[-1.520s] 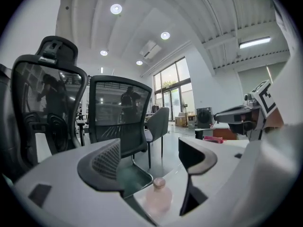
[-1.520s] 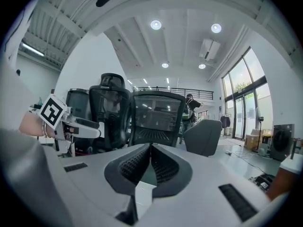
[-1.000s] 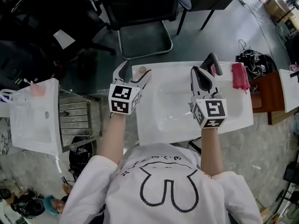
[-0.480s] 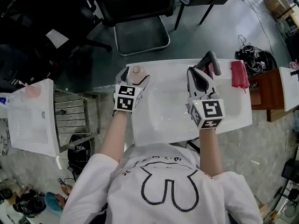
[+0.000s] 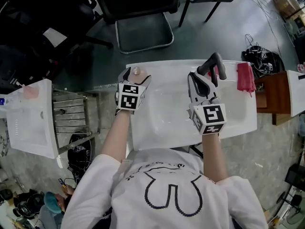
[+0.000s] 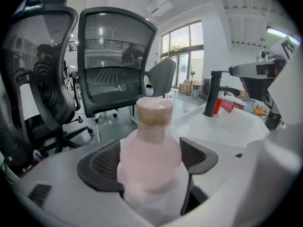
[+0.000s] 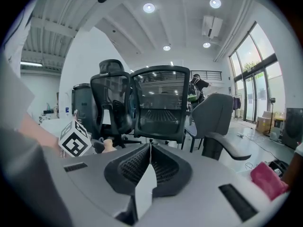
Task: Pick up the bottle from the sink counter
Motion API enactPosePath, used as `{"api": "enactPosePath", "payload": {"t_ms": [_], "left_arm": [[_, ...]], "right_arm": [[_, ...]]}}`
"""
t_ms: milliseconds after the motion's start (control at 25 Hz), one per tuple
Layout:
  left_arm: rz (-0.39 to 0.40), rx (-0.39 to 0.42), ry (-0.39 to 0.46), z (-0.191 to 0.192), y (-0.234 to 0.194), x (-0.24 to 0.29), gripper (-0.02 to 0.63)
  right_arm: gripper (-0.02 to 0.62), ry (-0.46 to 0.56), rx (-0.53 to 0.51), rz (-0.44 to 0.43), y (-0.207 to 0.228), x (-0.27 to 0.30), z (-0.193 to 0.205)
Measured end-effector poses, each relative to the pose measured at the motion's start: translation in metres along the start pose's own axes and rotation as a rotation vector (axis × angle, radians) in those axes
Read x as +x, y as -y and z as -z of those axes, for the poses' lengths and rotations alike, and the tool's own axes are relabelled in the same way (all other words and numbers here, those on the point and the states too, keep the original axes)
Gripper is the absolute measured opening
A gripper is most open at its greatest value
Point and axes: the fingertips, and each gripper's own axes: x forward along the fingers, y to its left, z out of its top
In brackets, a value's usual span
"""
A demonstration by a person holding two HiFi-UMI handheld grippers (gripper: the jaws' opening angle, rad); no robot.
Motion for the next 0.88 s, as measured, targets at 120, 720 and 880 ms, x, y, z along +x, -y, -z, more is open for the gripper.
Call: {"api": "enactPosePath", "payload": {"t_ms": [120, 720, 880], "left_arm": [[-0.021, 0.005, -0.021, 0.003, -0.001, 0.006, 0.393], [-0.023, 0.008, -0.051, 0.008, -0.001, 0.017, 0.394], [-0.021, -0.002, -0.044, 0.008, -0.001, 0.017, 0.394]], "right_arm": [[0.031, -0.008, 0.004, -0.011, 0.003, 0.000, 0.005], [0.031, -0.026, 0.016, -0.060, 0.000, 0.008, 0.021], [0.031, -0.043, 0.018, -0.075, -0.005, 0.006, 0.022]]}}
